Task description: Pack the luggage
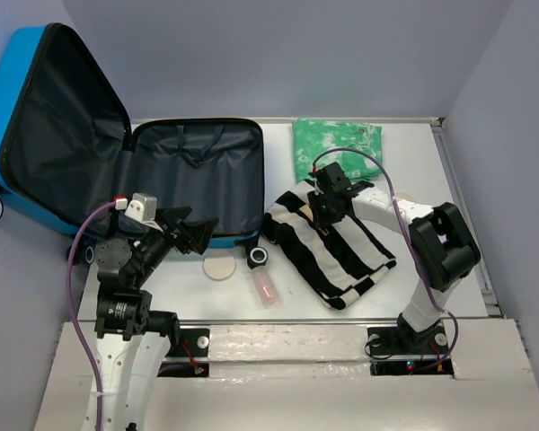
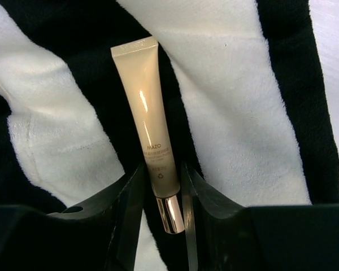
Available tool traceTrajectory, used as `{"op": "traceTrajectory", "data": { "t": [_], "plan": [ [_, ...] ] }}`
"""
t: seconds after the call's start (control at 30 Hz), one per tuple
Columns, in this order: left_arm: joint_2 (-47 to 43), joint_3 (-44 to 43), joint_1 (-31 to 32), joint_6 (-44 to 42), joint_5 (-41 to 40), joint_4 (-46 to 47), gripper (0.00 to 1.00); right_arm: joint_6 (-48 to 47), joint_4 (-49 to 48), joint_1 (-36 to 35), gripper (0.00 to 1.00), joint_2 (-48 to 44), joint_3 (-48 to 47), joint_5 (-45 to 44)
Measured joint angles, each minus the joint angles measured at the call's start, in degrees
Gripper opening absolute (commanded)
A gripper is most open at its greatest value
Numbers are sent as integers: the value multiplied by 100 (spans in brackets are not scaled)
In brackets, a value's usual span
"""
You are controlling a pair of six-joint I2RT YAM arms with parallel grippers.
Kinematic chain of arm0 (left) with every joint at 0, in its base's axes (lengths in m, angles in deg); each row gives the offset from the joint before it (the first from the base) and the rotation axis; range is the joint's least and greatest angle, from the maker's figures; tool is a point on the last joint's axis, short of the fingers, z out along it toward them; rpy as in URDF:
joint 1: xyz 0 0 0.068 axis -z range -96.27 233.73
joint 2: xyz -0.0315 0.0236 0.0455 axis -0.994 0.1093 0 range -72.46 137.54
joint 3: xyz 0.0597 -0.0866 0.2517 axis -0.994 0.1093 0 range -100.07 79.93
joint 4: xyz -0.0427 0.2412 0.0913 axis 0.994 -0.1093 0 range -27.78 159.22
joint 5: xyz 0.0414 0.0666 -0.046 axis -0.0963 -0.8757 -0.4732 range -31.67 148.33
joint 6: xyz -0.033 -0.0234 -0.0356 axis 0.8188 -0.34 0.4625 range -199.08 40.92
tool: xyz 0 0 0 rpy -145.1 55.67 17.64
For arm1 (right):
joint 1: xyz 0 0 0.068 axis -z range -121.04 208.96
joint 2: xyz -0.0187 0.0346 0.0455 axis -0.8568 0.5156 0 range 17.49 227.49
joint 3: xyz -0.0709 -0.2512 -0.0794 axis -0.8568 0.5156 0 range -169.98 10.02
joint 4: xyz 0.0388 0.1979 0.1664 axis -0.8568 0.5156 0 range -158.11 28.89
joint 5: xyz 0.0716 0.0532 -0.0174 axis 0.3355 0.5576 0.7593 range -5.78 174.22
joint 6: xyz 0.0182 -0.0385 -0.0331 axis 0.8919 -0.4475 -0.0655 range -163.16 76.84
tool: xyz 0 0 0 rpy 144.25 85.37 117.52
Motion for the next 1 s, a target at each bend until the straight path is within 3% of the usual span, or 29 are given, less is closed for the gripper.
{"op": "traceTrajectory", "data": {
  "t": [0.1, 0.2, 0.4, 0.67, 0.83, 0.9, 0.93, 1.0],
  "plan": [
    [0, 0, 0, 0, 0, 0, 99, -9, 2, -4, 20, 11, 0, 20],
    [0, 0, 0, 0, 2, 0, 99, -7, 4, -37, 15, 39, 0, 20],
    [0, 0, 0, 2, 0, 0, 99, 31, 96, -79, 14, -136, -2, -50],
    [0, 2, 0, 2, 0, 0, 99, 136, 269, -247, 14, -1401, -354, 35],
    [-2, 4, 0, 2, -2, 0, 99, 352, 162, -538, 15, -1110, -1045, 463],
    [0, 4, 0, 2, -4, 0, 99, 503, 74, -671, 24, -748, -1506, 691],
    [-2, 4, 0, 2, -4, 2, 99, 623, 28, -767, 53, -426, -1943, 857],
    [0, 4, 0, 2, -22, 0, 99, 855, -85, -935, 77, 127, -2782, 1038]
  ]
}}
